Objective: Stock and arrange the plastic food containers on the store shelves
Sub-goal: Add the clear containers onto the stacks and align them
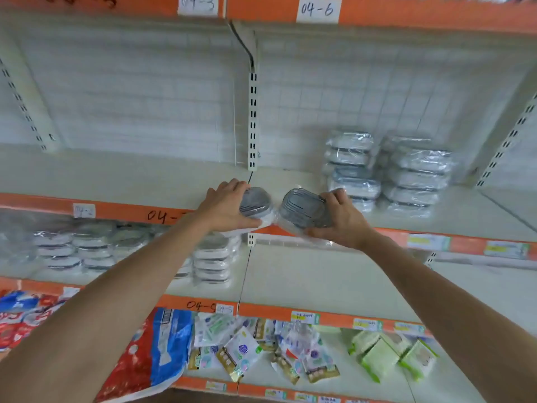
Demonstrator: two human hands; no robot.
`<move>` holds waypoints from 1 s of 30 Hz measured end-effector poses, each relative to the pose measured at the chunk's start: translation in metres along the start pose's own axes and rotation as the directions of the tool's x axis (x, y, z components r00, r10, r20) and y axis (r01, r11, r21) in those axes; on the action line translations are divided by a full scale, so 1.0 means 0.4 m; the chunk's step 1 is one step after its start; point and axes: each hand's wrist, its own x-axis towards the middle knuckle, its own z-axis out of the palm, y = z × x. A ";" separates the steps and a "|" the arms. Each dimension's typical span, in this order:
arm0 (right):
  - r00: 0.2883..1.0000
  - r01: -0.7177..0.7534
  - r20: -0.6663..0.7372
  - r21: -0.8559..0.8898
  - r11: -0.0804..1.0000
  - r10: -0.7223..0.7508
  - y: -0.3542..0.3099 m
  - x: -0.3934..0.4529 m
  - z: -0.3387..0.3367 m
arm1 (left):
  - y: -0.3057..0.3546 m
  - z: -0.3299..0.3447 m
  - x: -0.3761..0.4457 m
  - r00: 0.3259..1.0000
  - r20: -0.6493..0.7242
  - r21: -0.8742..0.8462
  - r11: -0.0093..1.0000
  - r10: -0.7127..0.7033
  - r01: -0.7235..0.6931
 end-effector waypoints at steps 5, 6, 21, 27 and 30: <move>0.999 0.033 -0.025 -0.082 0.996 -0.036 0.108 0.093 -0.133 | 0.070 -0.016 0.129 0.999 -0.021 0.026 0.999 0.045 -0.044; 0.999 0.030 -0.034 -0.092 0.995 -0.034 0.131 0.116 -0.160 | 0.080 -0.024 0.154 0.998 -0.027 0.018 0.998 0.054 -0.054; 0.945 0.140 0.324 -0.503 0.853 0.036 0.311 0.397 -0.310 | 0.241 -0.050 0.413 0.980 -0.176 -0.111 0.988 0.090 -0.110; 0.920 0.195 0.386 -0.608 0.770 0.071 0.342 0.409 -0.301 | 0.325 -0.055 0.488 0.976 -0.182 -0.126 0.981 0.122 -0.146; 0.956 0.209 0.291 -0.615 0.761 -0.028 0.349 0.399 -0.340 | 0.361 -0.051 0.535 0.972 -0.174 -0.121 0.977 0.156 -0.178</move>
